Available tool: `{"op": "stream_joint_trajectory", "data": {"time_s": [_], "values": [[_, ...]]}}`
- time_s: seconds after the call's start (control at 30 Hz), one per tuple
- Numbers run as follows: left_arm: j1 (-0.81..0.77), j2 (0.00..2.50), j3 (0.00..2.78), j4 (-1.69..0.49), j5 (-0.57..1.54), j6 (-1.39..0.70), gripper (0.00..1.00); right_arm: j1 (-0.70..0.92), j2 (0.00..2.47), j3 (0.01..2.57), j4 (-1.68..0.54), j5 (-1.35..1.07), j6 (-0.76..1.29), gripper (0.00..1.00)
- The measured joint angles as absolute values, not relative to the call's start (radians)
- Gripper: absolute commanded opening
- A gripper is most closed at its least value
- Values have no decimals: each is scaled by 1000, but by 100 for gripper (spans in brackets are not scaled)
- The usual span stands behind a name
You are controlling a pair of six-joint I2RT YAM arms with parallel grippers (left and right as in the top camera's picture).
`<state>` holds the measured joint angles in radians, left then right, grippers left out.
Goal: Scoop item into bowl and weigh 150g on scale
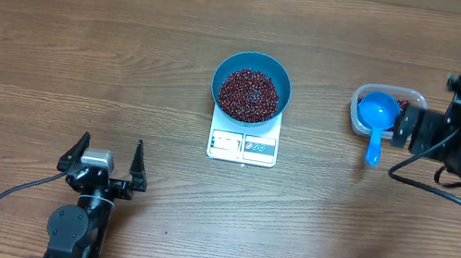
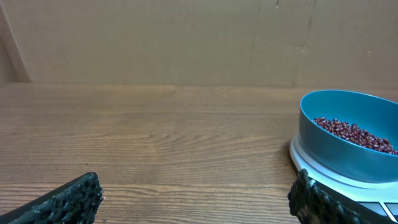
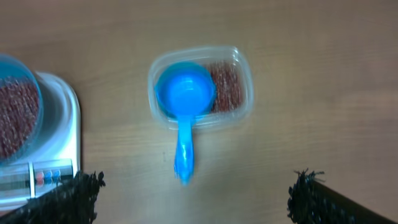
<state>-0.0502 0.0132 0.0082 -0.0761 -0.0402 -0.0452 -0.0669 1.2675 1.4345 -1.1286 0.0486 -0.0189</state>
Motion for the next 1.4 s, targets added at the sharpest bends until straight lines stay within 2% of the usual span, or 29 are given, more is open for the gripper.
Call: {"op": "stream_joint_trajectory", "data": {"time_s": [0.3,0.67,0.83,1.03,1.4], "values": [[-50,13,8,-76,-40,-45,100,-67,1123,1090,-520,-35,-19,100],[-50,13,8,-76,-37,-45,99,-68,897,467,356,-146,-19,100],[-50,13,8,-77,-37,-43,100,-68,794,197,648,-178,-19,100],[-50,13,8,-76,-37,-43,99,-68,654,28,661,-187,-19,100],[-50,13,8,-76,-37,-43,99,-68,340,19,252,-194,-27,100]]}}
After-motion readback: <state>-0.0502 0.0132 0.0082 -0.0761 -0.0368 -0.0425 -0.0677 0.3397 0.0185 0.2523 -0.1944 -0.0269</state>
